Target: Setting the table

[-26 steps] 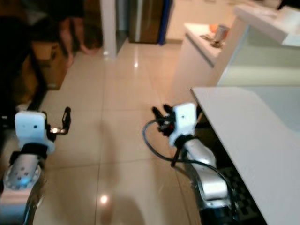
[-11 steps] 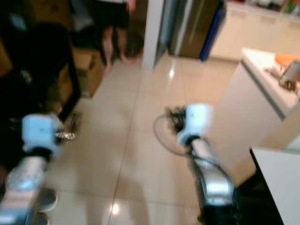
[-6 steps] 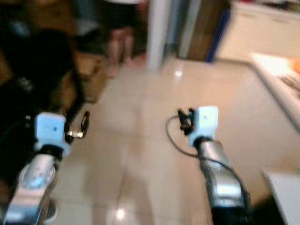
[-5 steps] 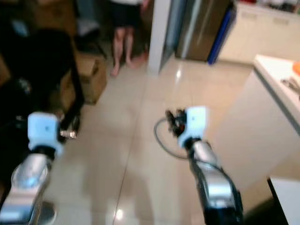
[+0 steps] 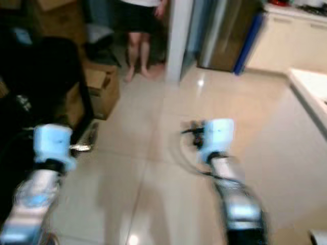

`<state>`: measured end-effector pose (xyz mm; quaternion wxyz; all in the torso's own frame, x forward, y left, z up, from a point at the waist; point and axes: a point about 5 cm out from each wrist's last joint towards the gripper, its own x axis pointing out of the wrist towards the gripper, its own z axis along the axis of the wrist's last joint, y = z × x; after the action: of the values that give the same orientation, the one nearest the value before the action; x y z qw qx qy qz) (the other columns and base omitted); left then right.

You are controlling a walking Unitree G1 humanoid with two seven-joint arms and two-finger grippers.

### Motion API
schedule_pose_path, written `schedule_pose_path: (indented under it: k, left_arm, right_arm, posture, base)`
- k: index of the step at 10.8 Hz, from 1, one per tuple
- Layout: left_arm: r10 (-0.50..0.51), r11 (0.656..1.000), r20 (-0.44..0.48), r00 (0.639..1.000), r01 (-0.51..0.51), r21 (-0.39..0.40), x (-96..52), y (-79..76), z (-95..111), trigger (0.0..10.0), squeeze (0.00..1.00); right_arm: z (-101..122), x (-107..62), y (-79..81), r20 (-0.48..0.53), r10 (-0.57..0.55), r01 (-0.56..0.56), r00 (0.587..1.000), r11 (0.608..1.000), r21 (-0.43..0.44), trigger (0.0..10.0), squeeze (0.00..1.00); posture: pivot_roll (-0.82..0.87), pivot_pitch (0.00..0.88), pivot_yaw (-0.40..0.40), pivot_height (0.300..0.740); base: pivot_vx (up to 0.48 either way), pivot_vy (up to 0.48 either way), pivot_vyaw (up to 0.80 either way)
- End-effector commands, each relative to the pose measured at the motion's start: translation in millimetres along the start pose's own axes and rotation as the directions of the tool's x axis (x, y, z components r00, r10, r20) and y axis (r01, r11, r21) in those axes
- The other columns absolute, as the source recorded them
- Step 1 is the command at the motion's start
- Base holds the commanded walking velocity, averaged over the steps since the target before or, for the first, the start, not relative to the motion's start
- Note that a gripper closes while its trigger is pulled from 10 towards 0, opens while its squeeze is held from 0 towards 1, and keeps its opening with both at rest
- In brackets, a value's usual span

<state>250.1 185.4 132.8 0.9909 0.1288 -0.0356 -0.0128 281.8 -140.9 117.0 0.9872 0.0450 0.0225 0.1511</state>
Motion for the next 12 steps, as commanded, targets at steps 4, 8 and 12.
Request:
schedule_pose_path:
  k: [4,8,12]
  left_arm:
    - [-0.036,0.999,0.024,0.999,0.036,0.004,-1.4,-4.5,8,10.0,0.00]
    - [-0.008,1.000,0.012,1.000,0.008,0.001,-3.7,1.1,6,10.0,0.00]
    - [-0.015,1.000,0.015,1.000,0.015,-0.011,0.2,1.0,7,10.0,0.00]
  right_arm:
    - [2,-5.8,-14.3,0.018,-0.067,0.067,0.998,0.998,0.006,10.0,0.00]
    - [1,-5.0,-6.7,0.013,-0.037,0.036,0.999,0.999,0.012,10.0,0.00]
    - [4,-0.7,1.8,0.028,-0.011,0.011,1.000,1.000,-0.010,10.0,0.00]
  posture:
    - [0.08,0.000,-0.036,0.740]
    - [0.07,0.000,-0.039,0.740]
    - [0.07,0.000,-0.035,0.740]
  base:
    - [0.412,0.000,0.00]
    - [0.415,0.000,0.00]
    - [0.415,0.000,0.00]
